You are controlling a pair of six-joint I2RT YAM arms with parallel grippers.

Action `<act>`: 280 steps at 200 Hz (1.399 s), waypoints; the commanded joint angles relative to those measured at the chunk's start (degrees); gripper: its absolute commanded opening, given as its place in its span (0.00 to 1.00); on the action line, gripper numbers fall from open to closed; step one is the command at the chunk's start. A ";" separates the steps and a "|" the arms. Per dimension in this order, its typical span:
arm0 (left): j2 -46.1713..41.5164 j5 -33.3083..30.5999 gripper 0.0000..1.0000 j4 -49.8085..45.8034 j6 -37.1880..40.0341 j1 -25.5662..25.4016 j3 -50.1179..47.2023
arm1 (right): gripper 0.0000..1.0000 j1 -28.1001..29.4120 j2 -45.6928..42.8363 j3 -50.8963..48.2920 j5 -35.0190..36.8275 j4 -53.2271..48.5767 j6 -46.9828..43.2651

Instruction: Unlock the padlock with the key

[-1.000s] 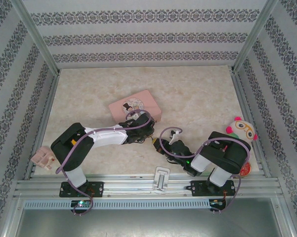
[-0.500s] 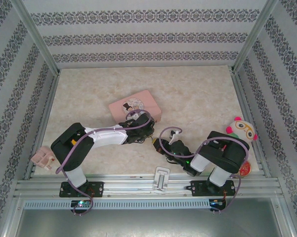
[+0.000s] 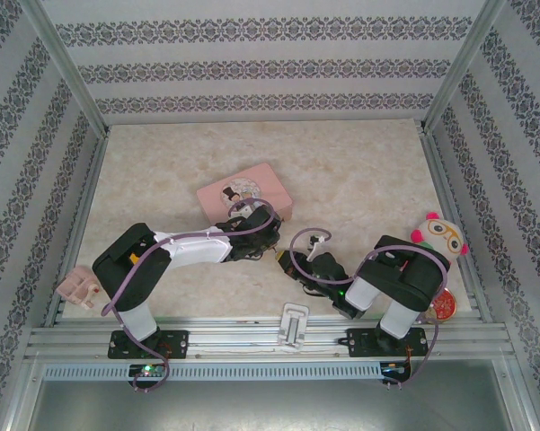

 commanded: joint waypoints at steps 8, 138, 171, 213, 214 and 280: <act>-1.68 3.38 0.00 0.71 -0.41 -1.14 1.88 | 0.00 -0.60 0.42 3.87 -2.18 4.38 -1.49; -3.00 1.95 0.00 -0.25 -0.07 -1.14 1.54 | 0.00 -3.72 -4.50 -1.16 -0.39 0.16 -2.72; -3.35 1.11 0.00 -0.29 -0.06 -1.05 1.58 | 0.00 -3.51 -4.24 -1.80 -0.18 0.25 -2.32; -3.35 0.88 0.00 0.17 -0.84 -0.88 1.24 | 0.00 -2.65 -4.02 -2.33 0.26 0.16 -1.76; -3.39 0.90 0.00 0.22 -0.80 -0.88 1.26 | 0.00 -2.63 -4.00 -2.37 0.26 0.16 -1.76; -3.46 1.48 0.00 2.20 0.29 -0.79 0.31 | 0.00 -4.23 -1.47 -1.65 -3.60 0.99 -0.79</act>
